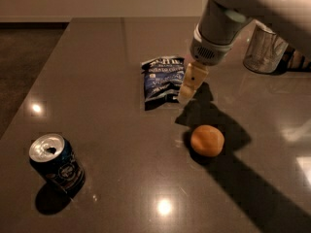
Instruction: Pick blue chip bag
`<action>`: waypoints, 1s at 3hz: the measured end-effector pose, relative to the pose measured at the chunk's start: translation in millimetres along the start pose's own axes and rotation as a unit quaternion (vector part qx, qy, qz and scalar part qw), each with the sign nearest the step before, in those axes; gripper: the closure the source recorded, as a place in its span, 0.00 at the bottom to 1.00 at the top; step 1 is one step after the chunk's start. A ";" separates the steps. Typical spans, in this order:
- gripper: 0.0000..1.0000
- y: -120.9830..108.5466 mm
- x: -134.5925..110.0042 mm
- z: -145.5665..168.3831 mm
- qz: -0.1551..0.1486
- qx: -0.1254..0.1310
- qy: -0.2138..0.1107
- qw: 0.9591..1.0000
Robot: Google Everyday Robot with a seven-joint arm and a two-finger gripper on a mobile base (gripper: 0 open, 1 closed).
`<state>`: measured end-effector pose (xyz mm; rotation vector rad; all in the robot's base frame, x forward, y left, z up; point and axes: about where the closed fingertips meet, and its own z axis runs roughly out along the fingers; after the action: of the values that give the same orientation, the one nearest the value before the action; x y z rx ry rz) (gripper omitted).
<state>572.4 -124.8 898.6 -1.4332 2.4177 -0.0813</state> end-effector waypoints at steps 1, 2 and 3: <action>0.00 -0.8 -18.1 31.1 0.008 -0.011 0.012 1.000; 0.00 2.6 -29.6 49.6 0.007 -0.019 0.023 1.000; 0.18 9.4 -40.1 61.1 0.004 -0.027 0.030 0.999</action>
Offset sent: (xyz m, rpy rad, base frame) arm 0.0366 0.0490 -0.0581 -0.0315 0.0862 -0.0158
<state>600.8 -78.5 849.0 -1.4650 2.4912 -0.0571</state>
